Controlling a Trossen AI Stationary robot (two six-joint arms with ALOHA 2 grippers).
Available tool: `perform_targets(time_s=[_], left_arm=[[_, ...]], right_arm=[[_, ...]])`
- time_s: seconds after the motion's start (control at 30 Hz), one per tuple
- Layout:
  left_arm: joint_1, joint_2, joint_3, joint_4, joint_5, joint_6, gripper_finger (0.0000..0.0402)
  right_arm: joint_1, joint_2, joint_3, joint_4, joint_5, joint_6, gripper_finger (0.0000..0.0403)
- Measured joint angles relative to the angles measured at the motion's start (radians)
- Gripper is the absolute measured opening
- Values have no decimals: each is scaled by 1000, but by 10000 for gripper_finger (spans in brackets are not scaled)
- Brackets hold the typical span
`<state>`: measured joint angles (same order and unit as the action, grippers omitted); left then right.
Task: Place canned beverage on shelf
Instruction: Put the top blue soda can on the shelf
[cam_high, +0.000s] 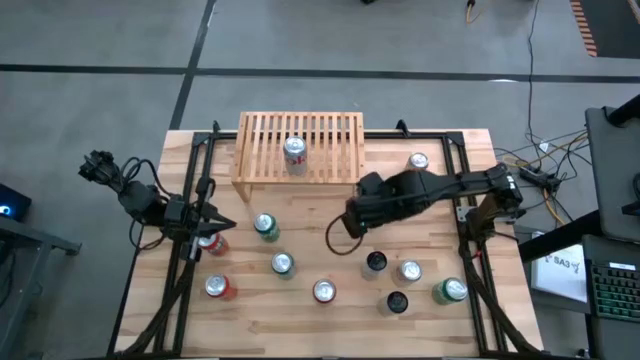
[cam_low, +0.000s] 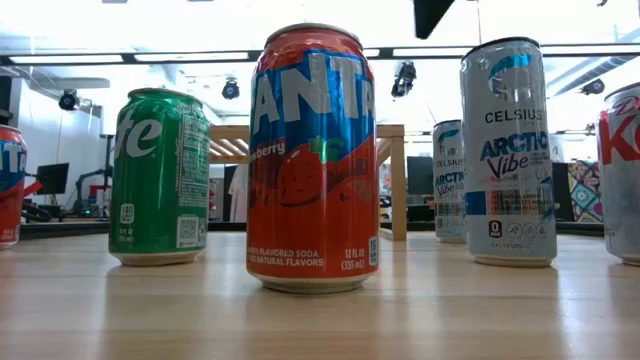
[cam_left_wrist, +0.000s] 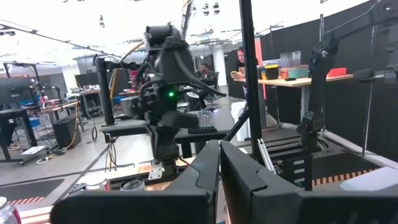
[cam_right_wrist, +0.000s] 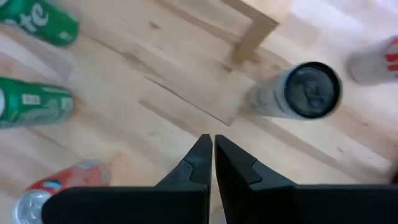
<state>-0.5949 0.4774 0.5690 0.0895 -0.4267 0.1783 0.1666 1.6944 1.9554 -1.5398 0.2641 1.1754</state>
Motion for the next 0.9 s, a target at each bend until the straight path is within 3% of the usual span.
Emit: perform_targets(time_s=[0.2, 0.53, 0.73, 0.9], left_arm=[[0, 8, 3, 0, 0, -11, 0], [0, 12, 3, 2, 0, -11, 0], [0, 12, 3, 2, 0, -8, 0], [0, 12, 3, 2, 0, -5, 0]], right_arm=[[-118, -17, -24, -35, -63, -20, 9], [-312, -58, -131, -31, -186, -222, 9], [-352, -62, -161, -24, -202, -369, 9], [-350, -62, -163, -27, -185, -372, 18]])
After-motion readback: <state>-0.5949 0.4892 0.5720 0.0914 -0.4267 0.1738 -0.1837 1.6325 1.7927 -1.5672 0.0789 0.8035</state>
